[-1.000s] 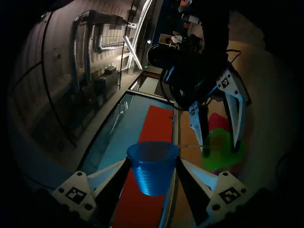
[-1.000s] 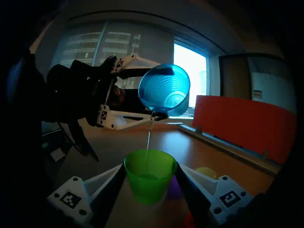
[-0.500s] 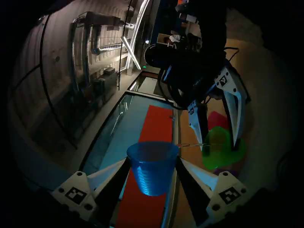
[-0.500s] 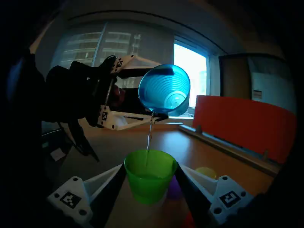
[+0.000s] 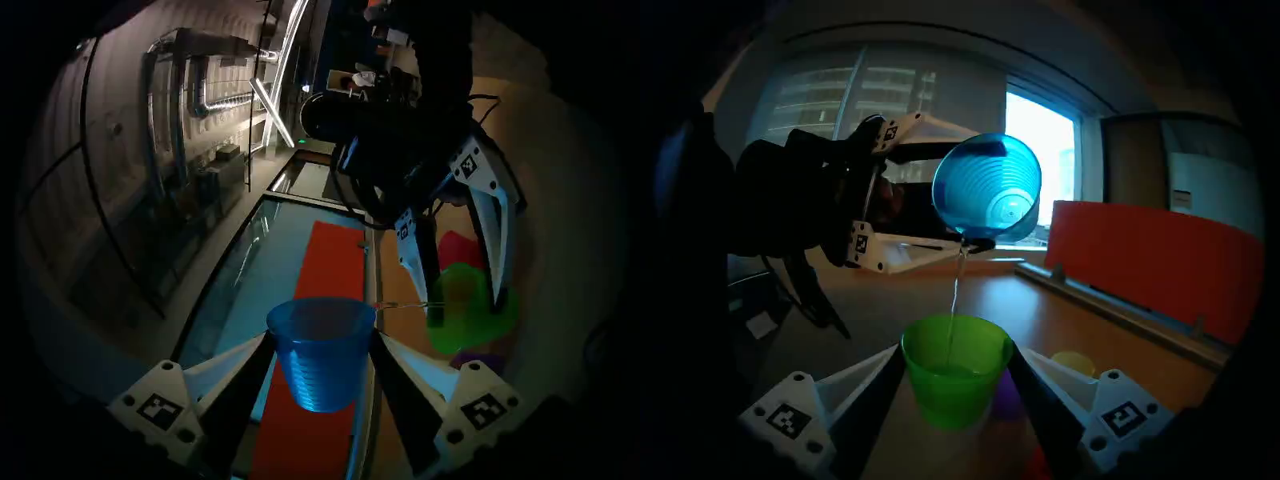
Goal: Pour water
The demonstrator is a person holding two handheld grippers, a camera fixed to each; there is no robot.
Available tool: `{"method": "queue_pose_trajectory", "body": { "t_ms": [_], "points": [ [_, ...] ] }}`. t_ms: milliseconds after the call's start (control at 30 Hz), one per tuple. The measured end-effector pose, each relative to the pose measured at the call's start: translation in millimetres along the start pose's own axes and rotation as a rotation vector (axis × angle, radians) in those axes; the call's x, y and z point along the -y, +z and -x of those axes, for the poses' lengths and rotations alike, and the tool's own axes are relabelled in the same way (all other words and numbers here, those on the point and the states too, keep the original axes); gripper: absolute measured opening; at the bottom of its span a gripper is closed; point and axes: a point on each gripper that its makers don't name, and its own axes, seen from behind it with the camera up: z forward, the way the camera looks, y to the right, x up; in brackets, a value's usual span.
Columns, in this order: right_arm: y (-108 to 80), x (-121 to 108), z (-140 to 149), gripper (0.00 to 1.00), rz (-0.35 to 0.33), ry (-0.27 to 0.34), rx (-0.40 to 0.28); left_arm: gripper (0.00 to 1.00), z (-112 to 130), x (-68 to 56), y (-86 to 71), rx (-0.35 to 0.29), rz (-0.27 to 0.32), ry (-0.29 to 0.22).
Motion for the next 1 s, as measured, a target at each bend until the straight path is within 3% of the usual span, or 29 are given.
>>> {"method": "queue_pose_trajectory", "body": {
  "t_ms": [1000],
  "points": [
    [-1.9,-0.1,2.1,0.9,0.0,0.001,0.0,0.83,2.0,1.0,1.6,0.005,-0.002,0.059]
  ]
}}
